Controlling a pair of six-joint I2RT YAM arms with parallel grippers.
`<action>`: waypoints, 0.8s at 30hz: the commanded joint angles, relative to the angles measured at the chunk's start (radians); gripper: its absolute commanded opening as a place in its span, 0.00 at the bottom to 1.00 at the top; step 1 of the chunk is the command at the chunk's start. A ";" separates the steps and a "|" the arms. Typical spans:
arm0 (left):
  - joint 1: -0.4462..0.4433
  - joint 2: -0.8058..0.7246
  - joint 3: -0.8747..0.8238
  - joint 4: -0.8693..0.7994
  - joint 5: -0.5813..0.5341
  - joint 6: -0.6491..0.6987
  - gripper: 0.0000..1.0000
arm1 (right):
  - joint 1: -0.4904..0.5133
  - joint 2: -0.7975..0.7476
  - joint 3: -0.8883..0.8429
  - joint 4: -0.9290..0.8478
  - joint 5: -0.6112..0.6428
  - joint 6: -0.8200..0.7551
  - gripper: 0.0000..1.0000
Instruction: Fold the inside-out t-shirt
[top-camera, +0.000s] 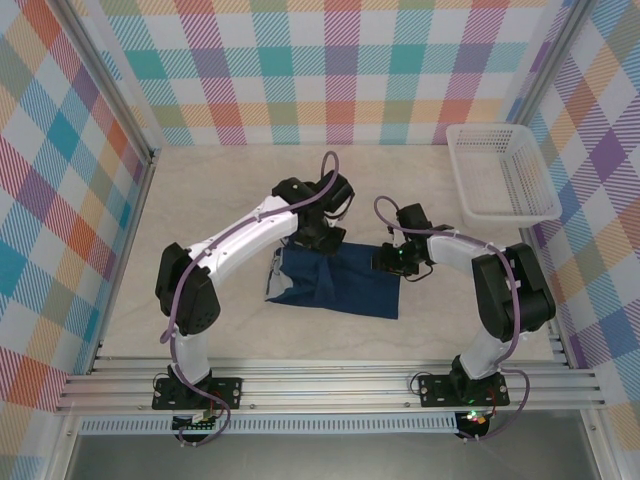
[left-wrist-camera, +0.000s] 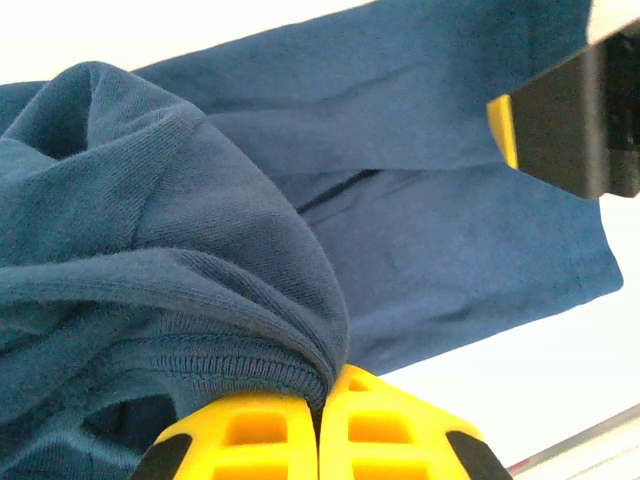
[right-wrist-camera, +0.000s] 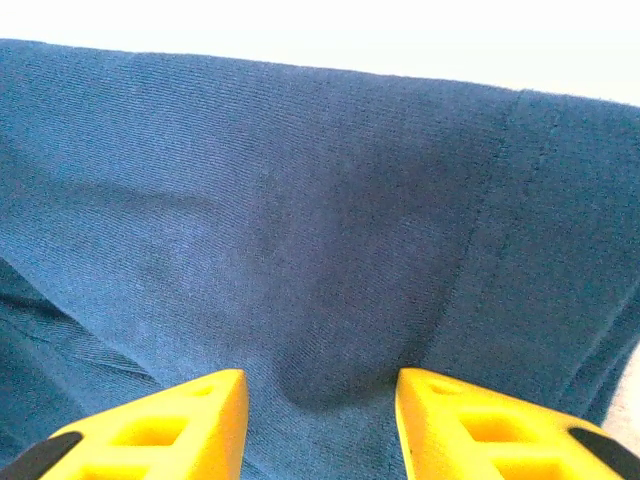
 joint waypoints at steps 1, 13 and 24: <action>-0.023 -0.004 0.035 0.021 0.084 0.027 0.00 | -0.002 0.028 0.011 -0.009 -0.016 0.016 0.44; -0.025 0.114 0.066 0.105 0.206 -0.050 0.00 | -0.003 0.017 0.011 -0.011 -0.017 0.015 0.44; -0.026 0.228 0.072 0.179 0.287 -0.103 0.00 | -0.009 -0.070 -0.010 -0.027 0.009 0.031 0.45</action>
